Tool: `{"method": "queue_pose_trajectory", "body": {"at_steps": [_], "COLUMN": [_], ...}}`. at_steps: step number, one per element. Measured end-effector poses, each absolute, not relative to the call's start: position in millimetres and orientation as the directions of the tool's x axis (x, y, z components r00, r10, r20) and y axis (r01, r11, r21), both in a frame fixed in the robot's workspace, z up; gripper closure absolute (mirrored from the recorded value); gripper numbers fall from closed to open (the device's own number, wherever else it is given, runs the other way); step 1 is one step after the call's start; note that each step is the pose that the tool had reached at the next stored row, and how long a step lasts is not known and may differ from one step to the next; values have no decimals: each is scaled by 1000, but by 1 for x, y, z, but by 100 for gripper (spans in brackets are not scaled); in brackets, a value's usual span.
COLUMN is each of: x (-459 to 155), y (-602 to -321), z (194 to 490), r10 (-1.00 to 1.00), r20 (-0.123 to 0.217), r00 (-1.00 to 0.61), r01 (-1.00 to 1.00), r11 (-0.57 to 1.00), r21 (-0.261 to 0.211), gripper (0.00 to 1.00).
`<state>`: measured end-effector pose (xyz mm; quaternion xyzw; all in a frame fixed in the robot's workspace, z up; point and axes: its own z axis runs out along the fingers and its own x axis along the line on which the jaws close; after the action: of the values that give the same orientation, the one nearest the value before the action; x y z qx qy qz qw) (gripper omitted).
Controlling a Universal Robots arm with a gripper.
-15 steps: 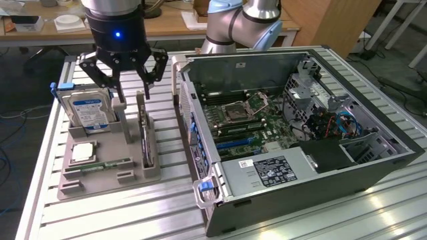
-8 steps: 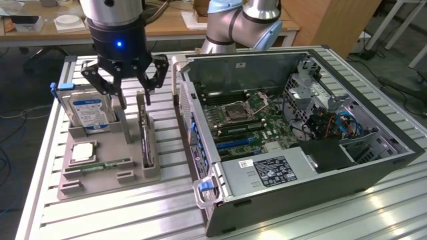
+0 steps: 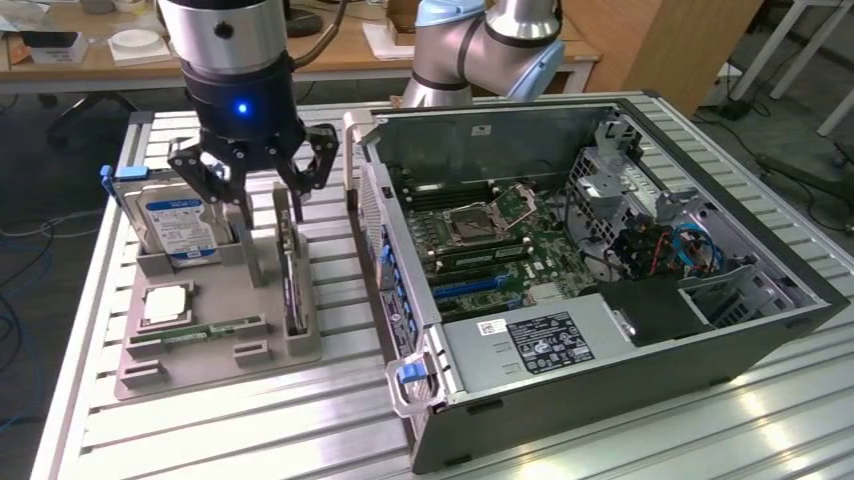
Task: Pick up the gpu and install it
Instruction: 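Pick up the gpu and move the gpu toward the slot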
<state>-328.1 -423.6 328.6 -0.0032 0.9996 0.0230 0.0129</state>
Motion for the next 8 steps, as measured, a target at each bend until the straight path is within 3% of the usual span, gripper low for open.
{"method": "queue_pose_trajectory", "body": {"at_steps": [8], "x": [-328], "y": [-426], "z": [314], "r10": [-6], "r20": [-26], "r00": [-1000], "r01": [-7], "r11": [999], "r21": [46], "gripper": [47]}}
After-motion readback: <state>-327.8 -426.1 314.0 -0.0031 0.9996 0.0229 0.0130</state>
